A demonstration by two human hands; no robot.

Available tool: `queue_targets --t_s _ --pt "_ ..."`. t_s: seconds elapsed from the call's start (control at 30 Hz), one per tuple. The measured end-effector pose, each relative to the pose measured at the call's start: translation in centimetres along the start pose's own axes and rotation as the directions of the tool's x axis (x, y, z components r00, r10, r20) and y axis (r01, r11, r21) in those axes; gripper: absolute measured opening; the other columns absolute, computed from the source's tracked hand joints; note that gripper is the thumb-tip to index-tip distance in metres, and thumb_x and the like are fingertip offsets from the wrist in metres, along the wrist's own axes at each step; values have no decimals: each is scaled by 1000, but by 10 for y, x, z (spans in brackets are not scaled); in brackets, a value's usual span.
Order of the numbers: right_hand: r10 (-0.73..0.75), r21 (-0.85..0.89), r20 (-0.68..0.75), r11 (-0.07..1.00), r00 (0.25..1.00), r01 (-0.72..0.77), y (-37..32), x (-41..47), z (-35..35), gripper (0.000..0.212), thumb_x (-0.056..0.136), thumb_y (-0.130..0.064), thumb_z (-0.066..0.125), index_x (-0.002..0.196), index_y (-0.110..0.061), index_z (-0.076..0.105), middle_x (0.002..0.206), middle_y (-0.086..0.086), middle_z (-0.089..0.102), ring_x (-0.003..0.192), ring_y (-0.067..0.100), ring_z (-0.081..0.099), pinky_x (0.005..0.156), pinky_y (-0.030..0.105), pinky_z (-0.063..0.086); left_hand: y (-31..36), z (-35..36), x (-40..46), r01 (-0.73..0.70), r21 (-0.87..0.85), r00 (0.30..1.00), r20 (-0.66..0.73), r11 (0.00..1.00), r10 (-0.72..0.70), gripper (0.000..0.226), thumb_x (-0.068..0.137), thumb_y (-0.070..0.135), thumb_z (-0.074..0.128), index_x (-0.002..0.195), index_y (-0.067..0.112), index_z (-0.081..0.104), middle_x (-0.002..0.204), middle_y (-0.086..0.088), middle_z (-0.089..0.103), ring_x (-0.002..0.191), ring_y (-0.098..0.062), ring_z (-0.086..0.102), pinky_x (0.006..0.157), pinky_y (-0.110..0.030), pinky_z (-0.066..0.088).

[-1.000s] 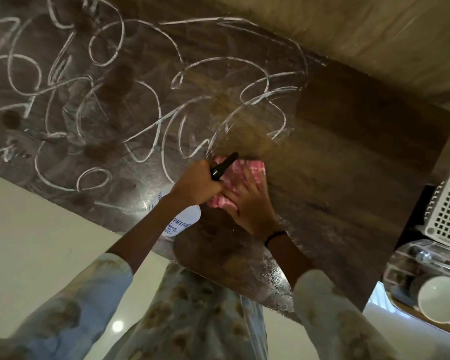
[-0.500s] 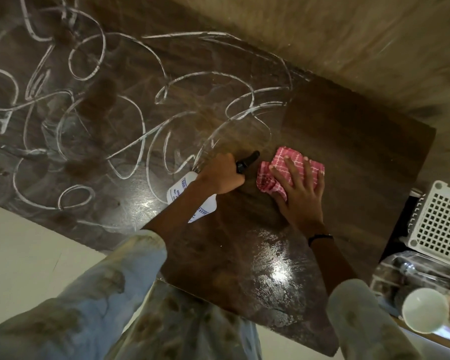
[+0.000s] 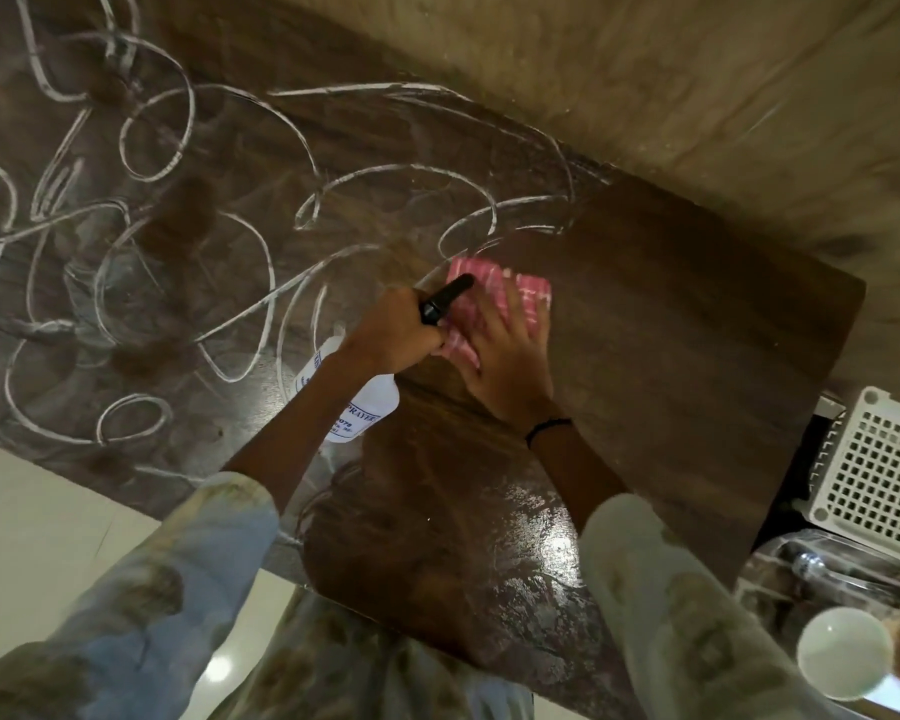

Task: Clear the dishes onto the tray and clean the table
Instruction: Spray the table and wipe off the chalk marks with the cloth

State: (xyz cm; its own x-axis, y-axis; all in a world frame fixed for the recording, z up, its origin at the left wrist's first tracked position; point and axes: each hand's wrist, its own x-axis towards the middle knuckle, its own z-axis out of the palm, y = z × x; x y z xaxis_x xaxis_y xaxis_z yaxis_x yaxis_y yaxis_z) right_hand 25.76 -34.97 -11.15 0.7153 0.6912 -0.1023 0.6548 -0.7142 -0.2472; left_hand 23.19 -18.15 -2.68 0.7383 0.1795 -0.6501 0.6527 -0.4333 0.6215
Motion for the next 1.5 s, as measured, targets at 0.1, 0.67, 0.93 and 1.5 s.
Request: queue_targets --t_s 0.1,0.67,0.93,1.5 --pt "-98 -60 69 993 993 102 23 -32 -4 51 93 -56 37 141 -39 42 153 0 34 145 34 16 111 63 14 4 -4 6 20 31 1000 3 999 -21 13 80 7 60 68 12 58 52 -4 49 45 -14 47 49 -25 34" --pt "-116 -56 13 992 993 117 50 11 -13 50 91 -54 44 137 -33 47 152 2 37 145 36 18 111 65 12 19 -4 36 14 34 1000 1 999 -14 10 77 11 62 79 2 66 52 -4 52 47 -16 49 53 -27 37" --pt "182 -72 37 981 983 -179 117 14 -39 57 92 -63 30 144 -41 33 157 -1 25 147 33 10 112 62 9 80 6 66 -54 106 998 -7 993 55 24 83 12 59 106 3 64 80 -7 60 80 -24 61 68 -27 44" --pt "272 -30 116 962 955 -271 114 111 -49 64 92 -63 34 150 -39 20 161 -1 3 146 35 -8 108 65 -11 70 -29 77 -18 57 999 -42 998 21 24 85 8 59 109 10 61 84 -5 59 79 -21 59 68 -30 51"
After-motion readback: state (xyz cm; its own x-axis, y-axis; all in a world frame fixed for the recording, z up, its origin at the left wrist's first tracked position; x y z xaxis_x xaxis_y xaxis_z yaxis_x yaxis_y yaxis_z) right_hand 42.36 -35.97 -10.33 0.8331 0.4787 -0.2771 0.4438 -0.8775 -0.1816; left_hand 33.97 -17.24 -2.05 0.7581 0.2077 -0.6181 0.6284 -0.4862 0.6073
